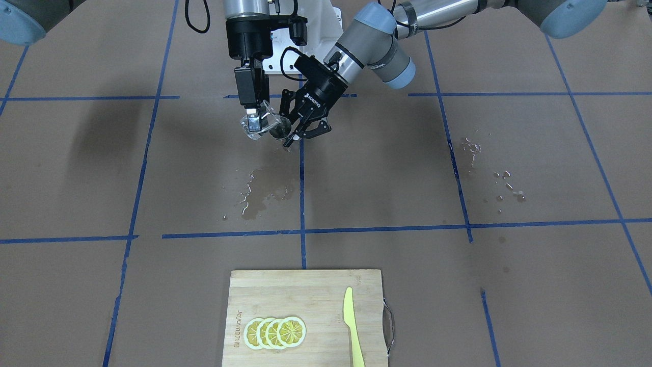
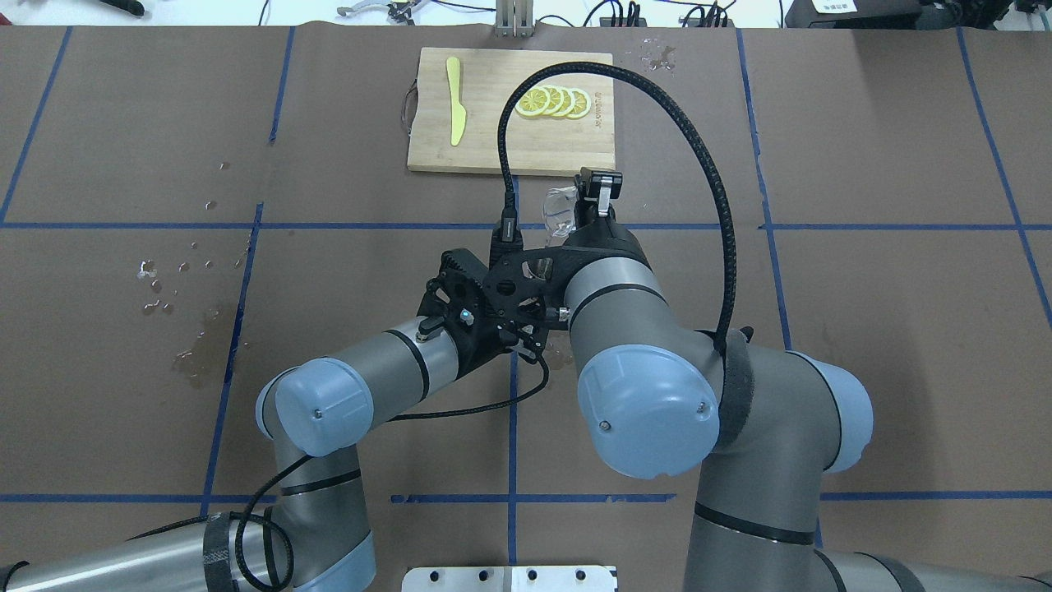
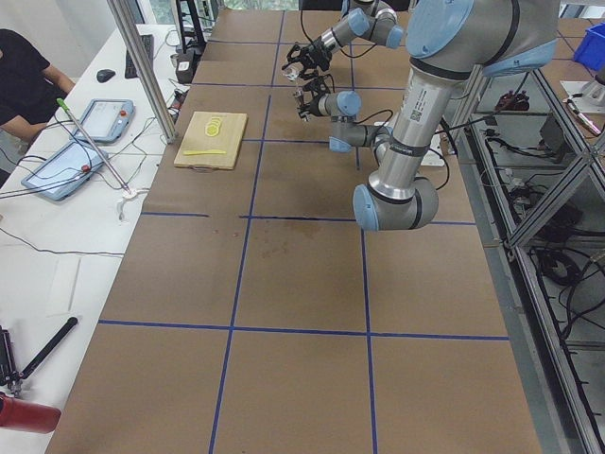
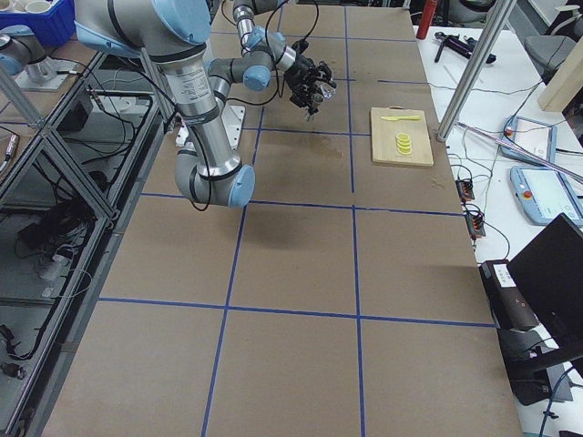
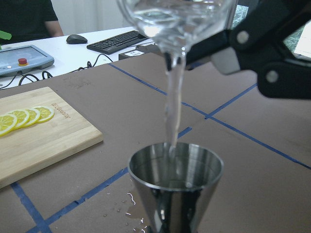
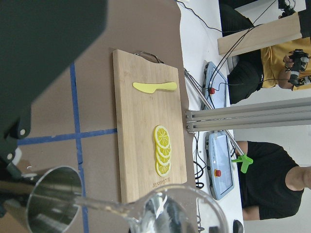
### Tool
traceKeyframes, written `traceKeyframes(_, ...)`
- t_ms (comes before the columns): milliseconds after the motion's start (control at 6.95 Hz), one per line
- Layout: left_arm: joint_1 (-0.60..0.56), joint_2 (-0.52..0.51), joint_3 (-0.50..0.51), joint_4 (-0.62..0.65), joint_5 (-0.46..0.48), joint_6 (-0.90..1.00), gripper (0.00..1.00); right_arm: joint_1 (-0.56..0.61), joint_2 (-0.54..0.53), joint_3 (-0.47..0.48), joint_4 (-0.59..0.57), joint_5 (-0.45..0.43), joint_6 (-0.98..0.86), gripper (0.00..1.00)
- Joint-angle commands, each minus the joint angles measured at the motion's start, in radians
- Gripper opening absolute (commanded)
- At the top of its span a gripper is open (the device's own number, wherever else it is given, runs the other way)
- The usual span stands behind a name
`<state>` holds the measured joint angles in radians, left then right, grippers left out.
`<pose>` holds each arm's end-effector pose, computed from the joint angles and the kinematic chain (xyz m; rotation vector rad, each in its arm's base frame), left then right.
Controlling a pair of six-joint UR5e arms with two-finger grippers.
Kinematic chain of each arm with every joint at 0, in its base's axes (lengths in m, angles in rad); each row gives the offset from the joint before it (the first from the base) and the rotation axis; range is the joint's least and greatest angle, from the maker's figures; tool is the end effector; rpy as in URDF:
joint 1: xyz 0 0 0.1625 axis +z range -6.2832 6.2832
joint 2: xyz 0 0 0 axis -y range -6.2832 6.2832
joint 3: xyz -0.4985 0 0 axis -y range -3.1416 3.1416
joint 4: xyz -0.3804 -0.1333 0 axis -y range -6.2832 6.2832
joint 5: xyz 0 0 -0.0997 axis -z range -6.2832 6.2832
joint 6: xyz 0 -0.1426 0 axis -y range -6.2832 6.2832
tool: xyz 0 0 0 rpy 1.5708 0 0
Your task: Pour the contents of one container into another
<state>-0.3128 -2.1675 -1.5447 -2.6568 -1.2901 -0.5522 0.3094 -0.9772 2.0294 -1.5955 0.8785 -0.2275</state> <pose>0.6397 -0.3885 0.2583 1.1861 1.1644 0.3043 -0.5155 -0.4003 0.2167 1.2132 0.0629 -0.9576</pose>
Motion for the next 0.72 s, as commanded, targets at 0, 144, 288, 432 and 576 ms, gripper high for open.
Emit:
traceKeyframes(0,0.000,0.000,0.000,0.000,0.000,0.000,0.00,-0.001,0.002,0.000,-0.004,-0.016,-0.051,0.00)
traceKeyframes(144,0.000,0.000,0.000,0.000,0.000,0.000,0.00,-0.018,0.003,0.000,-0.026,-0.077,-0.085,0.00)
traceKeyframes(288,0.000,0.000,0.000,0.000,0.000,0.000,0.00,-0.019,0.008,0.000,-0.035,-0.082,-0.091,0.00)
traceKeyframes(432,0.000,0.002,0.002,0.000,0.000,0.000,0.00,-0.019,0.008,0.000,-0.035,-0.084,-0.111,0.00)
traceKeyframes(576,0.000,0.002,0.002,0.000,0.000,0.000,0.00,-0.021,0.008,0.000,-0.035,-0.090,-0.119,0.00)
